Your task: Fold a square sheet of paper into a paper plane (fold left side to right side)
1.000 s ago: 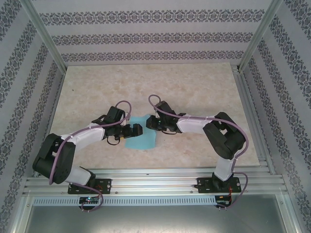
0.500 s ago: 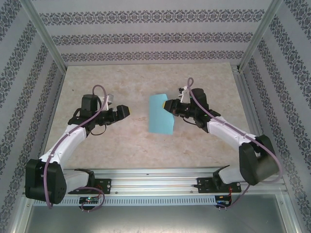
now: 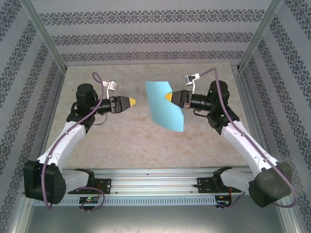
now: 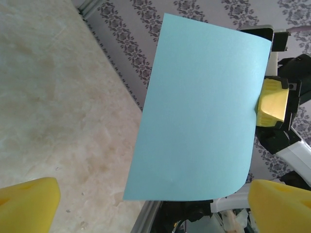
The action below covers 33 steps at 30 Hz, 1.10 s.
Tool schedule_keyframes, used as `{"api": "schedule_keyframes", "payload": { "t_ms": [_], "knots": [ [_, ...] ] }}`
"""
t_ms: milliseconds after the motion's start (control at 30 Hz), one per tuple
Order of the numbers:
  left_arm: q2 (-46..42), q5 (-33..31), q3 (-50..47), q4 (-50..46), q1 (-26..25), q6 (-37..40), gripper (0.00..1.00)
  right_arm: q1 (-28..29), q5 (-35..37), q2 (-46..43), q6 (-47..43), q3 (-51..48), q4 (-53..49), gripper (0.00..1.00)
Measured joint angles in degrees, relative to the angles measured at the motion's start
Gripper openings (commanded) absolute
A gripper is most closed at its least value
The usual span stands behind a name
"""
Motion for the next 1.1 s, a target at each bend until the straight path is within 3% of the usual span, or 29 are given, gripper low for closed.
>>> {"api": "schedule_keyframes", "payload": {
  "t_ms": [333, 600, 767, 1100],
  "knots": [
    [2.0, 2.2, 4.5, 4.7, -5.9, 0.1, 1.0, 2.7, -2.9, 0.0, 6.5, 0.9, 5.9, 0.16],
    [3.8, 2.1, 5.9, 4.7, -7.0, 0.5, 0.97, 3.1, -3.1, -0.7, 9.0, 1.6, 8.7, 0.16],
    [3.8, 2.5, 5.9, 5.0, -8.4, 1.0, 0.79, 3.4, -3.1, -0.7, 9.6, 1.6, 9.1, 0.16],
    [2.2, 3.0, 6.2, 3.7, -8.6, 4.3, 0.24, 1.1, -2.7, -0.7, 7.7, 1.6, 6.4, 0.17]
  ]
}}
